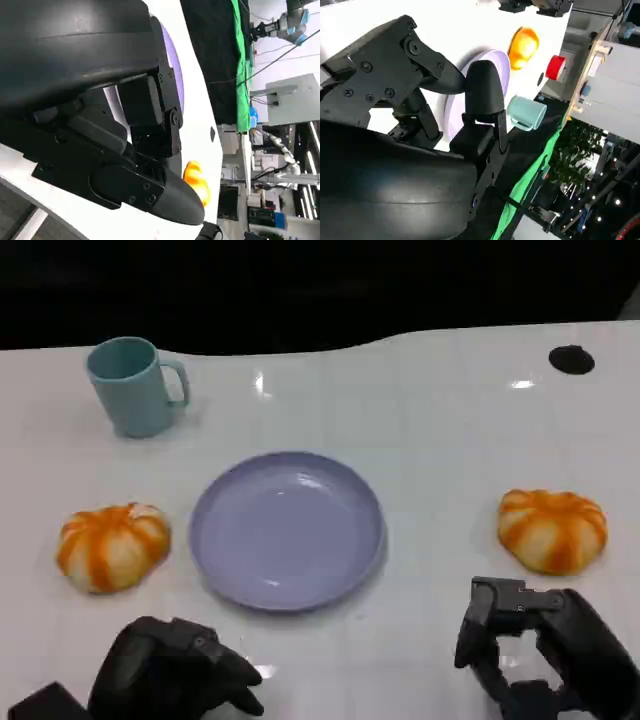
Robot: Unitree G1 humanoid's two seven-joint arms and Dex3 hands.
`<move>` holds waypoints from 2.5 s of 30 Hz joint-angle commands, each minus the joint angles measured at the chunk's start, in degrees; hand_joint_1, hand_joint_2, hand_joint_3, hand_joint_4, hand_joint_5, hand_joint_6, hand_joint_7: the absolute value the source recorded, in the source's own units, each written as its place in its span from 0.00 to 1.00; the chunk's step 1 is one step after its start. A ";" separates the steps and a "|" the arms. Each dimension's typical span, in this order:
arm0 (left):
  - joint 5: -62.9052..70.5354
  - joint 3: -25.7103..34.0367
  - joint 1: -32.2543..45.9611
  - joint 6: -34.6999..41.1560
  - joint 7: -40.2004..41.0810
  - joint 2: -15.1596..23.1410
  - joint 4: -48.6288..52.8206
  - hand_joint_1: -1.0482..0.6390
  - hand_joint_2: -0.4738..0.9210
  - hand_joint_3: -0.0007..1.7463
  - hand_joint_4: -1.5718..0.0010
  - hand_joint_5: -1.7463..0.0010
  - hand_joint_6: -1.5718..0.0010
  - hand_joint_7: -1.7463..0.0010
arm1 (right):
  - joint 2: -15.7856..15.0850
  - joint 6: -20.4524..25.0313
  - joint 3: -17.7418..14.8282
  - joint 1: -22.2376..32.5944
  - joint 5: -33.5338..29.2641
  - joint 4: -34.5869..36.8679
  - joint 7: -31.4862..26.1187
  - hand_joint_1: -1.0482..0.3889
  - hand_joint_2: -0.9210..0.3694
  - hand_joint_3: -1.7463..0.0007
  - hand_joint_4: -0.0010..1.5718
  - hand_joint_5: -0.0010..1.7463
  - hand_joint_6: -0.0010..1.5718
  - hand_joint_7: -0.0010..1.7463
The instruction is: Grasp the bread from the table and place it into the plate.
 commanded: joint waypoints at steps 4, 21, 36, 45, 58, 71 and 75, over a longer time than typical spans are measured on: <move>-0.32 0.32 0.00 0.19 -0.17 0.97 -0.34 0.00 0.99 0.00 0.08 0.63 0.00 0.87 | -0.62 -0.36 -0.63 -0.07 -0.14 -0.03 -0.25 0.62 0.38 0.26 0.56 0.99 0.52 0.81; 0.02 0.25 -0.15 0.17 0.00 1.09 -0.17 0.00 0.99 0.00 0.08 0.63 0.00 0.87 | -0.70 -1.67 -0.73 -0.72 0.20 1.12 -0.05 0.62 0.38 0.27 0.55 0.99 0.52 0.82; -0.07 0.37 -0.65 -0.43 -0.14 1.02 0.58 0.00 1.00 0.00 0.08 0.63 0.00 0.87 | 0.66 -1.44 -2.66 -1.30 0.84 0.28 -2.86 0.65 0.08 0.72 0.39 0.78 0.40 0.54; -0.44 0.29 -0.43 0.09 -0.51 1.03 0.25 0.00 0.99 0.00 0.08 0.63 0.00 0.87 | -1.91 -6.69 -5.69 -4.92 -11.88 2.37 -12.11 0.58 0.14 0.75 0.22 0.53 0.35 0.23; -0.28 0.27 -0.71 -0.39 -0.62 1.18 0.99 0.00 0.99 0.00 0.08 0.63 0.00 0.88 | -9.04 -2.37 -6.19 -8.10 -38.72 0.39 -30.53 0.49 0.06 0.93 0.11 0.40 0.31 0.01; -0.14 0.11 -0.87 -0.03 -0.34 1.04 0.74 0.00 0.99 0.00 0.08 0.63 0.00 0.88 | -13.40 21.77 -2.08 -7.19 -55.91 -14.07 -23.48 0.39 0.07 0.98 0.00 0.27 0.18 0.00; 0.15 0.08 -1.08 -0.34 -0.18 1.04 1.03 0.00 0.99 0.00 0.08 0.63 0.00 0.88 | -13.77 26.98 -0.06 -7.46 -57.90 -16.72 -19.18 0.39 0.08 0.99 0.00 0.28 0.18 0.01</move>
